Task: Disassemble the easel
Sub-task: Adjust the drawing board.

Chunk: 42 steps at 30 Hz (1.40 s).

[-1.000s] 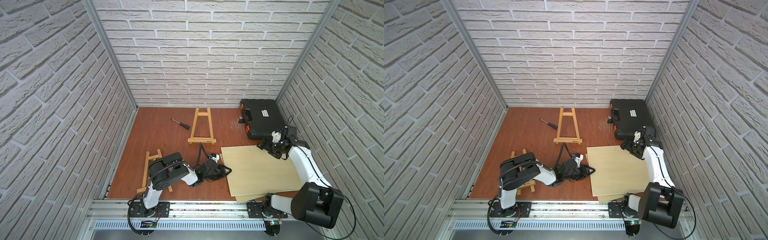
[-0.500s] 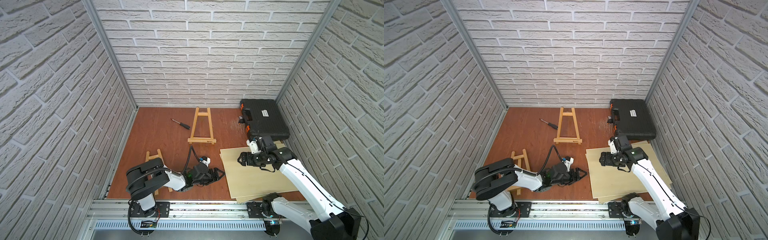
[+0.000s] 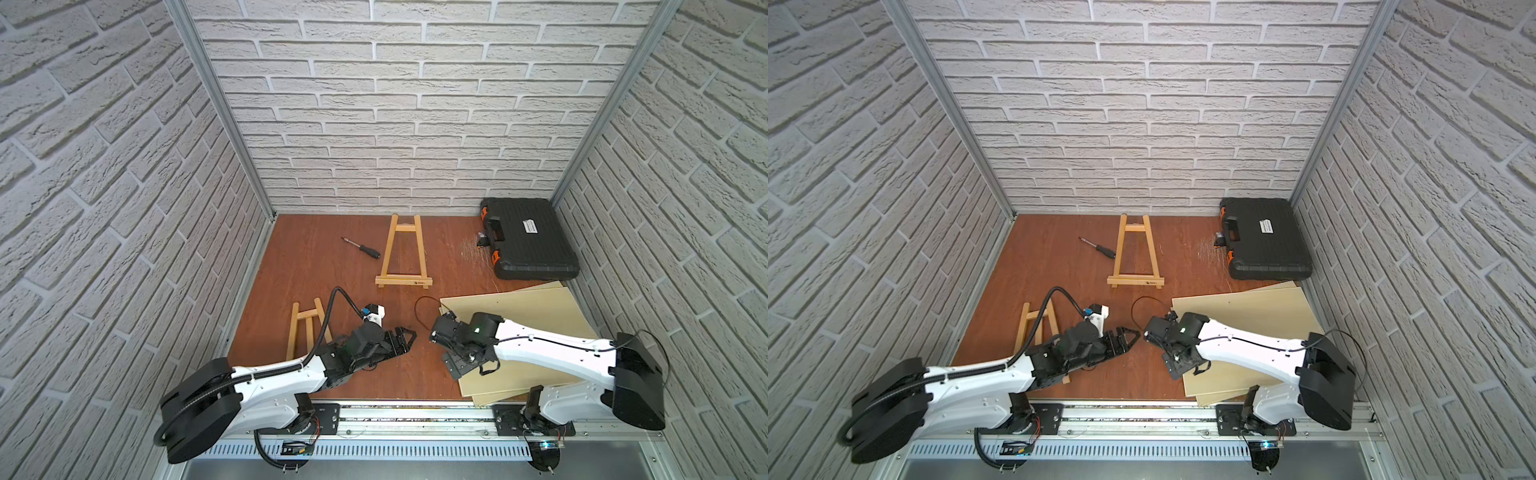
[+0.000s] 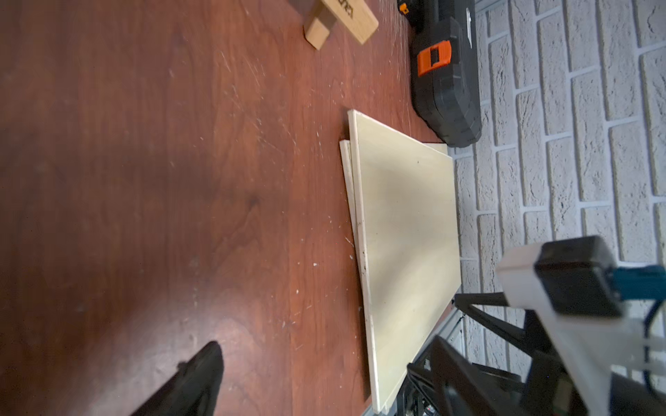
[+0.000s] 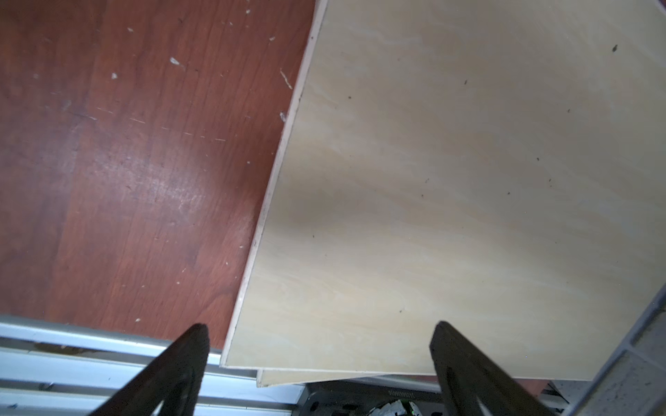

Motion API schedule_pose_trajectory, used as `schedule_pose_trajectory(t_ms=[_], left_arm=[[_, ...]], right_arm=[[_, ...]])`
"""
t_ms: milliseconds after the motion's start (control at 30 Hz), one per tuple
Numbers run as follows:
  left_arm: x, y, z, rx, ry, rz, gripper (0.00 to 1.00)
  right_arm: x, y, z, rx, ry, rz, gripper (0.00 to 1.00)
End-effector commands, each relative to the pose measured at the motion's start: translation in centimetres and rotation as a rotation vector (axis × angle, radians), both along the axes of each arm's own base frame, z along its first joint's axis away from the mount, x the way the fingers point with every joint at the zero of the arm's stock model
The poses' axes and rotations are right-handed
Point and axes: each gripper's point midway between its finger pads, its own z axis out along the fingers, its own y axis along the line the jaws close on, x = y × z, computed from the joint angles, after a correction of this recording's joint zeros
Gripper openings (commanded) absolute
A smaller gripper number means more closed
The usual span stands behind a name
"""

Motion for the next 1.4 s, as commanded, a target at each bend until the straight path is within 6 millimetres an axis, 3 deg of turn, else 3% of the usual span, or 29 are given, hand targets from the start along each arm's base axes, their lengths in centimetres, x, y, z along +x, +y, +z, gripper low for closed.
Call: schedule_pose_trajectory(t_ms=[0,333,633,867,1000,1100,1167,1267,1367], left_arm=[[-0.6,2.9,-2.5,0.126,0.020,0.018,0.90],[-0.5,4.0,-2.6,0.121,0.012,0.052,0.91],[-0.3,3.7,-2.4,0.117,0.005,0.046,0.91],[-0.2,3.1,-2.3,0.108,0.007,0.033,0.91],[-0.2,3.3,-2.2,0.108,0.003,0.037,0.91],[-0.3,3.7,-2.1,0.112,-0.003,0.047,0.91],[-0.4,4.1,-2.0,0.113,-0.006,0.054,0.91],[-0.5,4.5,-1.9,0.115,-0.010,0.062,0.91],[-0.7,5.0,-1.9,0.118,-0.010,0.070,0.91]], right_arm=[[0.9,0.1,0.4,-0.054,-0.094,-0.030,0.98],[-0.5,0.0,-3.1,-0.191,-0.048,-0.028,1.00],[-2.1,-4.1,-1.8,-0.279,-0.057,-0.109,1.00],[-2.7,-5.2,-2.3,-0.329,-0.029,-0.105,0.99],[-2.1,-3.1,-2.2,-0.236,-0.040,-0.089,1.00],[-0.8,-0.5,-1.6,-0.143,-0.075,-0.070,1.00],[0.7,1.2,-0.9,-0.116,-0.117,-0.056,1.00],[3.5,2.3,0.1,-0.187,-0.185,-0.038,0.99],[6.3,3.0,-0.6,-0.218,-0.196,-0.031,1.00]])
